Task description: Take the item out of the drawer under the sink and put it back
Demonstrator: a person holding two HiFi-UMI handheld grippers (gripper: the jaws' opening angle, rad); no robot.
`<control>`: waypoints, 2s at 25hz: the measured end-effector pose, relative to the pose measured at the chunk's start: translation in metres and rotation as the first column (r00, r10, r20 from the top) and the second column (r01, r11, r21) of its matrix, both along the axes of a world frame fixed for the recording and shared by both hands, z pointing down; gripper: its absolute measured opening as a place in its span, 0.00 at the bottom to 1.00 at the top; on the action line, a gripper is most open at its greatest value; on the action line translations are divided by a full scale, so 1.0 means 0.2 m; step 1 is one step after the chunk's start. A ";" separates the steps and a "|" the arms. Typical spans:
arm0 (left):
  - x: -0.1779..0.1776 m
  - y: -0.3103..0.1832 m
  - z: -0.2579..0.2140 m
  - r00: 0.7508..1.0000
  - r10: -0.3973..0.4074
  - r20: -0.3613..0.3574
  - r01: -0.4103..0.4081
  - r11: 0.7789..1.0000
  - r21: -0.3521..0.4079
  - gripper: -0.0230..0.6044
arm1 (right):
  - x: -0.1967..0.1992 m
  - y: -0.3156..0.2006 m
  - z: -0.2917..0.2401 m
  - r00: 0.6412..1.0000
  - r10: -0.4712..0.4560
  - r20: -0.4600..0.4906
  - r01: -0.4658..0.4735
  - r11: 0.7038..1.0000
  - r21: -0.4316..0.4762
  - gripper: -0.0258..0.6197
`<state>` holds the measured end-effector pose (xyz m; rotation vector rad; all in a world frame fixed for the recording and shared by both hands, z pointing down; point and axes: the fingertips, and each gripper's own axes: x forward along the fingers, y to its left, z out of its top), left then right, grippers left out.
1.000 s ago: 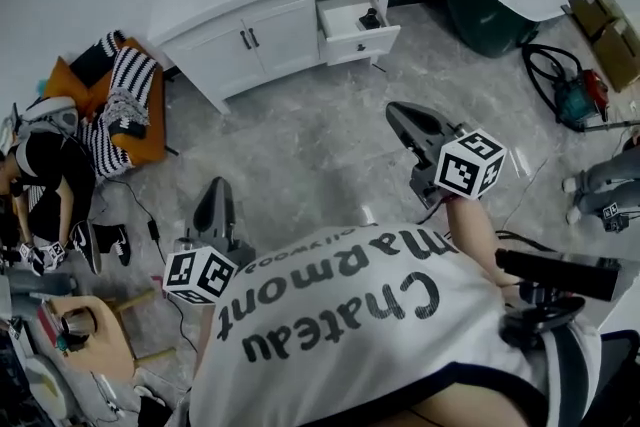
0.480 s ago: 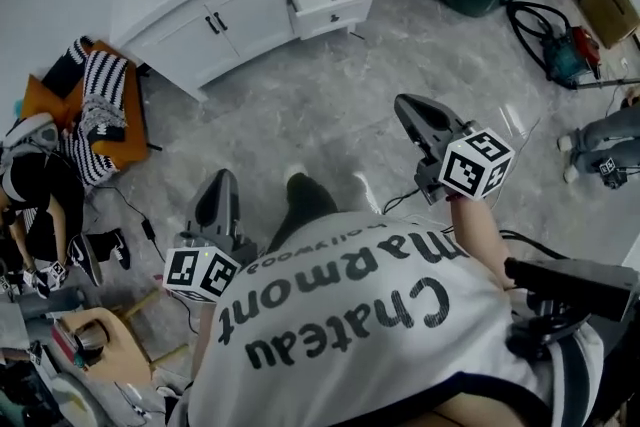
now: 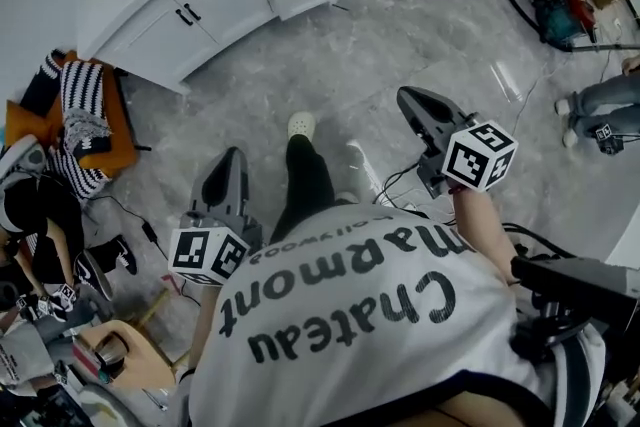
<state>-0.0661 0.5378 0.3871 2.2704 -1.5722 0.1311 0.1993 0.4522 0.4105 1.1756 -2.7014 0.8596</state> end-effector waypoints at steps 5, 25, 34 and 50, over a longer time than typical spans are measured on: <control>-0.03 -0.19 -0.02 0.999 0.016 -0.029 -0.016 1.000 -0.006 0.05 | -0.04 -0.12 0.01 1.000 0.021 0.000 -0.021 1.000 -0.015 0.06; -0.23 -1.18 -0.15 0.986 0.162 -0.048 -0.161 0.987 0.031 0.05 | -0.19 -0.88 -0.11 0.981 0.192 -0.013 -0.191 0.981 0.024 0.06; -0.26 -1.53 -0.20 0.972 0.234 -0.033 -0.232 0.971 0.062 0.05 | -0.25 -1.17 -0.15 0.970 0.241 -0.018 -0.240 0.970 0.038 0.06; -0.36 -1.97 -0.30 0.940 0.342 0.005 -0.340 0.932 0.126 0.05 | -0.41 -1.39 -0.15 0.961 0.273 -0.050 -0.271 0.962 0.038 0.06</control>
